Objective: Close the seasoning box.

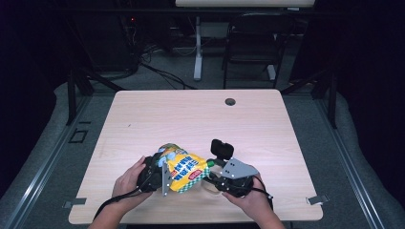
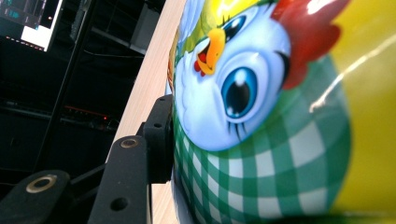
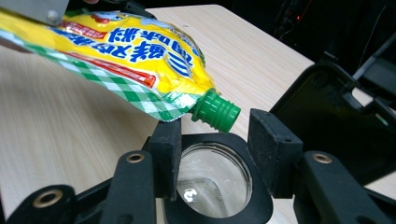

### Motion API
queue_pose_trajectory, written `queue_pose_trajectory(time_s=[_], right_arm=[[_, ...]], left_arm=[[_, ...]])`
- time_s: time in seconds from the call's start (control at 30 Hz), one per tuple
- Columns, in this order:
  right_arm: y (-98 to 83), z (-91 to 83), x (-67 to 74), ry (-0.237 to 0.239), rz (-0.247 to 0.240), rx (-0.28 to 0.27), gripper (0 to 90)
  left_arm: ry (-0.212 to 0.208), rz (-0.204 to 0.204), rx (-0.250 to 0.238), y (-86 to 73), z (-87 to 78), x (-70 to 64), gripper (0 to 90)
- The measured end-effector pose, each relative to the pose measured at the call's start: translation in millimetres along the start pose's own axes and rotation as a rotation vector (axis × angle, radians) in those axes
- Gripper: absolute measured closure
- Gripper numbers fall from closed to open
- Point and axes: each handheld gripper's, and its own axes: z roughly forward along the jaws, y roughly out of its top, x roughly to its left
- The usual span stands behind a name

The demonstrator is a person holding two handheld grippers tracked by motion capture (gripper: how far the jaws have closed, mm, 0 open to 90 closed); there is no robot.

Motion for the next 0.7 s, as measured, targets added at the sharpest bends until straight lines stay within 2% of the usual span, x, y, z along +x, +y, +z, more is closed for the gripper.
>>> queue_pose_trajectory(time_s=[0.03,0.07,0.27,0.7], right_arm=[[0.0,0.0,0.0,0.0,0.0,0.0,55.6],[0.9,0.8,1.8,-0.01,-0.031,0.006,56.5],[2.9,2.4,6.4,-0.03,-0.088,0.012,56.4],[2.6,4.6,7.3,-0.04,-0.11,0.023,56.9]], left_arm=[[0.0,0.0,0.0,0.0,0.0,0.0,55.7],[0.001,0.003,0.003,0.1,0.1,0.1,55.7],[-0.001,0.009,0.005,1.0,0.5,0.3,55.7],[-0.005,0.021,0.018,1.6,1.5,1.1,55.8]])
